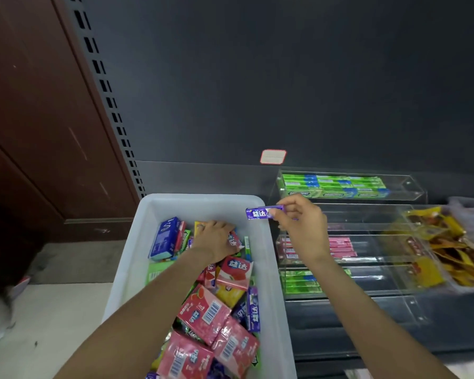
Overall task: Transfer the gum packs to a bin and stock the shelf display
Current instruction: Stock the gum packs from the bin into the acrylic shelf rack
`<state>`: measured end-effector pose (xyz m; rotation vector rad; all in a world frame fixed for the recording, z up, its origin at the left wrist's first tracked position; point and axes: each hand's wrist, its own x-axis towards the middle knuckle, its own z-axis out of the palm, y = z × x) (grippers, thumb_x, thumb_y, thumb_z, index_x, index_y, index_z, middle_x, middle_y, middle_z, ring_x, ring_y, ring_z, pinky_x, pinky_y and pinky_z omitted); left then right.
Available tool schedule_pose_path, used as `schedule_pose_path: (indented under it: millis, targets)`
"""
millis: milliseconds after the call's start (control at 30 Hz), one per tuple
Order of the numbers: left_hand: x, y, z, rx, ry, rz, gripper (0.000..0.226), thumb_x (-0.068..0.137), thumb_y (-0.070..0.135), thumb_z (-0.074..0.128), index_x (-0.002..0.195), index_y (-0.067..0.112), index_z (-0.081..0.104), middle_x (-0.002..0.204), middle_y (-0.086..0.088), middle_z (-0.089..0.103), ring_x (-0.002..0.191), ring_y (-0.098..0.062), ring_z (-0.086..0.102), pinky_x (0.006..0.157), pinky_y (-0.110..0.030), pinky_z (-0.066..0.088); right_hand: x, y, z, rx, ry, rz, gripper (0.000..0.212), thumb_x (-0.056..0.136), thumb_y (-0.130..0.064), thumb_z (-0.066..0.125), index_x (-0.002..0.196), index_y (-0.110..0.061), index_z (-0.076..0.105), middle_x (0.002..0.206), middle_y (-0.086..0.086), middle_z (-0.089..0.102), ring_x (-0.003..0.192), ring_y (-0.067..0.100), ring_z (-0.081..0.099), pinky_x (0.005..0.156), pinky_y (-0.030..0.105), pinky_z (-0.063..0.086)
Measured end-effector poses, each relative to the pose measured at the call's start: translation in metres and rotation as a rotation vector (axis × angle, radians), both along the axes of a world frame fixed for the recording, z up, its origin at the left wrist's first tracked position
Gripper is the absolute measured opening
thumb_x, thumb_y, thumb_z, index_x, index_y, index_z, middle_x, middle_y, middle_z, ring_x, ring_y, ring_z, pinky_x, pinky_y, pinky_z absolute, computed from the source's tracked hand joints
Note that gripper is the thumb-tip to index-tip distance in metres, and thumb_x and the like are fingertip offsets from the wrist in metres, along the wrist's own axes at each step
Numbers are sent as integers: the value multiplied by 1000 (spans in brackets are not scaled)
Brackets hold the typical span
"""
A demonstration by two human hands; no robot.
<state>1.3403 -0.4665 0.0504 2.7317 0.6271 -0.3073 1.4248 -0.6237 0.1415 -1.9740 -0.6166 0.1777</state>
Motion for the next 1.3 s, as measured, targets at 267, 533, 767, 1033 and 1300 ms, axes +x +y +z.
schedule_pose_path:
  millis: [267,533,767,1033,1300]
  targets:
    - [-2,2,8,48,95,-66,65,80,53,54,140,30,38,140,-2,39,131,-24,30,109,-45,23,5,-7,1,12,53,-15,16,79,-17,73,78,-24,58,77,-1,66,77,16,64,71,36,57]
    - [-1,-15,-2,33,26,-67,59,88,57,47,142,39,30,141,1,38,134,-23,28,109,-45,24,4,-8,0,26,59,-7,19,80,-19,72,75,-28,57,77,-1,66,77,20,65,70,34,57]
    - [-2,-18,-8,7,-30,-50,54,78,57,62,125,33,47,133,4,44,127,-19,34,106,-42,26,2,-11,-2,25,61,-6,19,81,-19,71,77,-29,55,78,-3,66,78,18,66,69,27,55]
    - [-8,-24,-9,-94,-138,-77,34,78,42,69,107,28,56,125,5,54,124,-15,42,114,-40,16,-2,-15,-5,57,110,-40,22,81,-14,71,74,-29,56,79,1,67,82,22,67,74,32,56]
    - [-13,-24,4,-320,-269,-14,34,78,31,73,107,15,62,106,0,60,97,-15,56,84,-26,45,-9,-24,-5,89,127,-71,19,81,-11,71,77,-24,57,84,8,66,82,21,66,67,21,53]
